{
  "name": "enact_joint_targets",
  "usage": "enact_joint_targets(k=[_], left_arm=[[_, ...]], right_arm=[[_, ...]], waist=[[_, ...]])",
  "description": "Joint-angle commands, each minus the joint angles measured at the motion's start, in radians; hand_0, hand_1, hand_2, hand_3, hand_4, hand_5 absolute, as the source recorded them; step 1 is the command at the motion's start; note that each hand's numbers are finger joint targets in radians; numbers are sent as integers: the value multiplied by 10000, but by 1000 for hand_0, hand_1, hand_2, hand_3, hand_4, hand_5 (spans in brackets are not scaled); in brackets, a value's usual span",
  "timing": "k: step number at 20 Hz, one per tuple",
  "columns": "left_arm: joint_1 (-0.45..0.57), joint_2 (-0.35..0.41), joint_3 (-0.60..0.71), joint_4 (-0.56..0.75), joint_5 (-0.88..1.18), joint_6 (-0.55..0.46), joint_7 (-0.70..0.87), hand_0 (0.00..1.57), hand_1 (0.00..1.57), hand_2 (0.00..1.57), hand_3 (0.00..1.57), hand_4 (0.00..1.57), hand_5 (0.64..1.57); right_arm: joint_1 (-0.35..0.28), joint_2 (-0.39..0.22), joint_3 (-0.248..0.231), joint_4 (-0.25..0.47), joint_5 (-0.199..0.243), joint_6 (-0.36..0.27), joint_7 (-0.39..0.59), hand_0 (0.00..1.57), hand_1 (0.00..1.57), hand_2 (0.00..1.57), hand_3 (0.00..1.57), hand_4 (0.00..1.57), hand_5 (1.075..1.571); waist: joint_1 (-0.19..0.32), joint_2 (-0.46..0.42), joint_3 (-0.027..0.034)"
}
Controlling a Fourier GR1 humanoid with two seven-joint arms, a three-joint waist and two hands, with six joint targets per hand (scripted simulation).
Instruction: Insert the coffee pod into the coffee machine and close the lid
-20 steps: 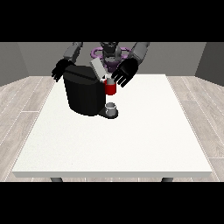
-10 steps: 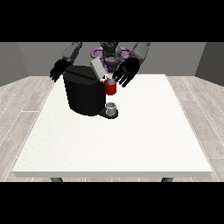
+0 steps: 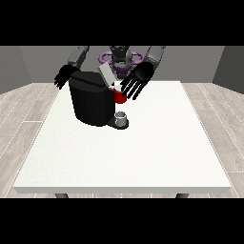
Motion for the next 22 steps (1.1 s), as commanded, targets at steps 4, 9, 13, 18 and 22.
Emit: enact_joint_targets(k=[4, 9, 13, 18, 22], left_arm=[[17, -206, -51, 9, -82, -338, 89, 0, 0, 0, 0, 0, 1571], [460, -212, -47, -194, -148, -299, 51, 0, 0, 0, 0, 0, 1571], [942, -438, 244, -270, 155, -205, -32, 0, 0, 0, 0, 0, 1571], [1768, -1273, 1564, -121, 1721, -225, 176, 0, 0, 0, 0, 0, 1571], [2462, -2367, 2682, -151, 3227, -196, 46, 0, 0, 0, 0, 261, 1571]], right_arm=[[209, 447, 254, 59, 236, -475, 134, 0, 0, 0, 0, 363, 1571], [204, -258, -359, 157, -428, 284, 285, 0, 0, 0, 0, 405, 1571], [1113, 154, -30, 9, -205, 168, -623, 0, 0, 0, 0, 430, 1571], [1626, 270, 91, -341, -337, 216, -178, 0, 0, 0, 0, 445, 1571], [1918, -304, 45, -360, -86, 430, -141, 0, 0, 0, 0, 357, 1571]], waist=[[193, -485, -18], [400, -895, -18], [475, -1274, -19], [964, -2578, -33], [1502, -3457, -46]])
